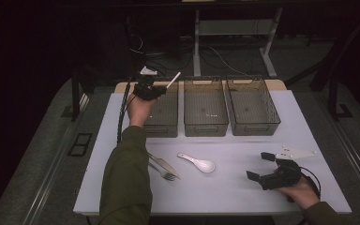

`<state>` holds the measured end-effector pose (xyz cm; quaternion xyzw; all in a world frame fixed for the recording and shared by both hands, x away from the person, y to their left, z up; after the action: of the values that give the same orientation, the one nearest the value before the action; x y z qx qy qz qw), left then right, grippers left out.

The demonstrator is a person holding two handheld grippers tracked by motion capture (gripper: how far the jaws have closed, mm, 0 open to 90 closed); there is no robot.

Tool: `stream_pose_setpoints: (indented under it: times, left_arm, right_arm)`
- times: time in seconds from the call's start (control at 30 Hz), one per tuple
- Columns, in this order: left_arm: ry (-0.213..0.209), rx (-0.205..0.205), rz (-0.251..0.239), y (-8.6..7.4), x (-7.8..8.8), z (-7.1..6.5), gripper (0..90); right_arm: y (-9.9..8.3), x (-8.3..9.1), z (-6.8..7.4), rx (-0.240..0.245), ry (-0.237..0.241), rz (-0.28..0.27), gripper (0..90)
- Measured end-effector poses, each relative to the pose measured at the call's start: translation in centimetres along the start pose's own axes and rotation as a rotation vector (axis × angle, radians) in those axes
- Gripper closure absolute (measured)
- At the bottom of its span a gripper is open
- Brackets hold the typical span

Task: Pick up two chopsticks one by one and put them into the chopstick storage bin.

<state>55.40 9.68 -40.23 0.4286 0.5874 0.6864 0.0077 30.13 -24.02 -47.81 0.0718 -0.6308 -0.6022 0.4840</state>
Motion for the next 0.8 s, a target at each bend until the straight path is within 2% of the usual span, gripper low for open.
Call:
stream_pose_setpoints:
  times: [0.2, 0.43, 0.53, 0.57, 0.8]
  left_arm:
    - [0.019, 0.004, 0.037, -0.8, -1.0, 0.3, 83.5]
    - [0.071, 0.034, 0.091, -1.8, -1.4, 1.1, 83.4]
    - [0.068, 0.045, 0.099, -2.1, -1.5, 1.1, 83.0]
    - [0.074, 0.035, 0.108, -2.1, -1.6, 1.2, 82.8]
    - [0.078, 0.034, 0.119, -2.3, -1.9, 1.1, 82.4]
  right_arm:
    - [0.0, 0.0, 0.0, -0.005, 0.002, 0.000, 0.8]
    - [0.0, 0.1, 0.1, -0.005, 0.004, -0.002, 0.8]
    - [0.0, 0.0, 0.1, -0.002, 0.004, -0.002, 0.8]
    - [0.0, 0.0, 0.1, -0.003, 0.004, -0.001, 0.8]
    - [0.0, 0.1, 0.1, -0.003, 0.004, -0.001, 0.8]
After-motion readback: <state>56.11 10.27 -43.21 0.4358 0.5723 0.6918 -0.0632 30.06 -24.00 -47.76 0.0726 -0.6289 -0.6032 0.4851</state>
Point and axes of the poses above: each handheld gripper's, and its own axes: x roughly backward along the jaws, y roughly out of its top, z roughly to its left, the point moved 8 cm from there along -x, roughly forward along the jaws
